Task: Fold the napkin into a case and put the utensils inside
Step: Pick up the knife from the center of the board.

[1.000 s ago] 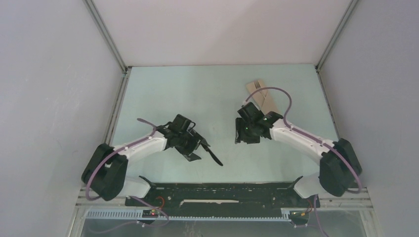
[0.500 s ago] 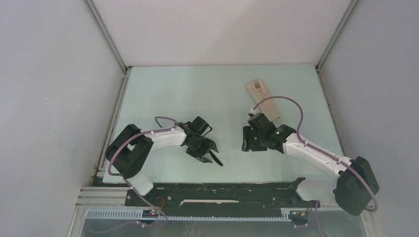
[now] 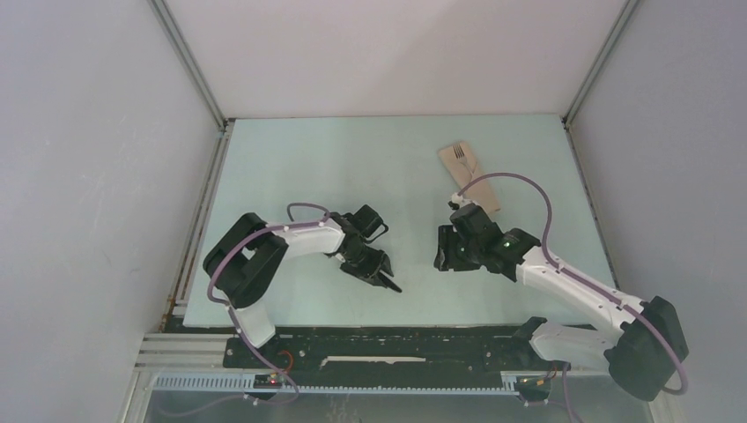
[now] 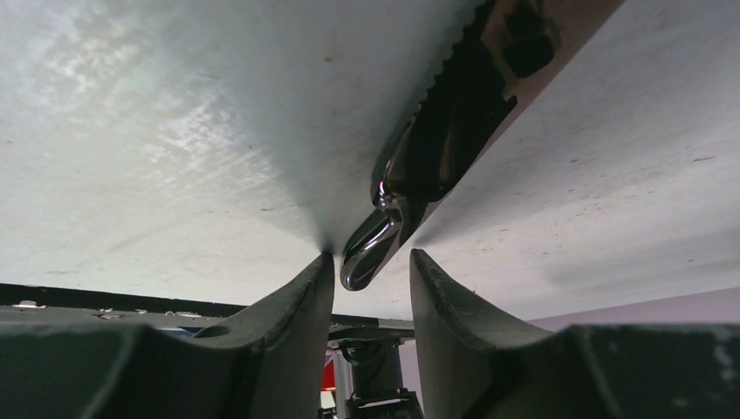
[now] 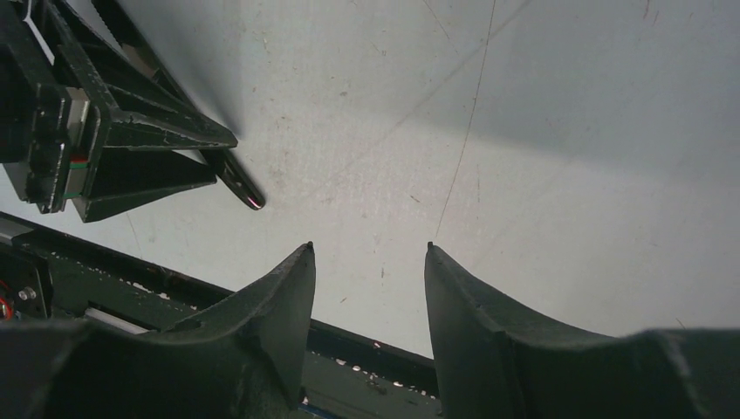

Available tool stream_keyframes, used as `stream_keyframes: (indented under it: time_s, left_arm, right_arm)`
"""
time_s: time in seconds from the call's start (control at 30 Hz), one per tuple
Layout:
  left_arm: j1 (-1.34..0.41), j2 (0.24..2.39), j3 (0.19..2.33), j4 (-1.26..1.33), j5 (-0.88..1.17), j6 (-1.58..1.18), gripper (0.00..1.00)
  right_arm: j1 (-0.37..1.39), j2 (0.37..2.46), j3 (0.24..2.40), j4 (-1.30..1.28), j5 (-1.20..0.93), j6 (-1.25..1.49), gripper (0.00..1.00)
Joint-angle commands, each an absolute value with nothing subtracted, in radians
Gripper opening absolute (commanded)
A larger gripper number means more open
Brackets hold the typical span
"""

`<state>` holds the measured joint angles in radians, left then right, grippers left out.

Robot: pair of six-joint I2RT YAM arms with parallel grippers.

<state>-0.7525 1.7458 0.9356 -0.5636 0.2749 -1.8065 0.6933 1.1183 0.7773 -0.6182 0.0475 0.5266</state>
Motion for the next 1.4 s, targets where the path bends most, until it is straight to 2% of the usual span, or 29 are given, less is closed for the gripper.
stream_keyframes:
  time_s: [0.0,0.1,0.23,0.33,0.43,0.57,0.7,0.93,1.37]
  left_arm:
    - [-0.760,1.816,0.947,-0.722,0.134,-1.791,0.42]
    - [-0.759,1.840,0.969,-0.782,0.111,-1.753,0.36]
    - [-0.756,1.867,0.960,-0.799,0.115,-1.685,0.09]
    - [-0.755,1.844,0.954,-0.832,0.085,-1.611,0.00]
    - [-0.755,1.793,0.960,-0.863,0.033,-1.545,0.00]
    - [-0.754,1.714,0.989,-0.884,-0.029,-1.447,0.00]
    - [-0.753,1.675,0.985,-0.877,0.016,-1.353,0.00]
    - [-0.756,1.602,0.945,-0.856,0.047,-1.279,0.00]
    - [-0.756,1.485,0.935,-0.892,0.053,-1.247,0.00]
  right_arm:
    - [0.689,1.084,0.775,-0.611,0.068,0.509,0.57]
    - [0.690,1.095,0.775,-0.608,0.065,0.514,0.57]
    - [0.691,1.122,0.775,-0.603,0.066,0.536,0.58]
    - [0.683,1.145,0.774,-0.581,0.038,0.561,0.61]
    - [0.677,1.172,0.771,-0.536,0.011,0.588,0.63]
    - [0.612,1.221,0.752,-0.395,-0.163,0.658,0.67]
    - [0.565,1.300,0.727,-0.192,-0.381,0.749,0.68]
    - [0.558,1.547,0.731,0.202,-0.616,0.909,0.70]
    - [0.672,1.843,0.847,0.424,-0.710,1.043,0.69]
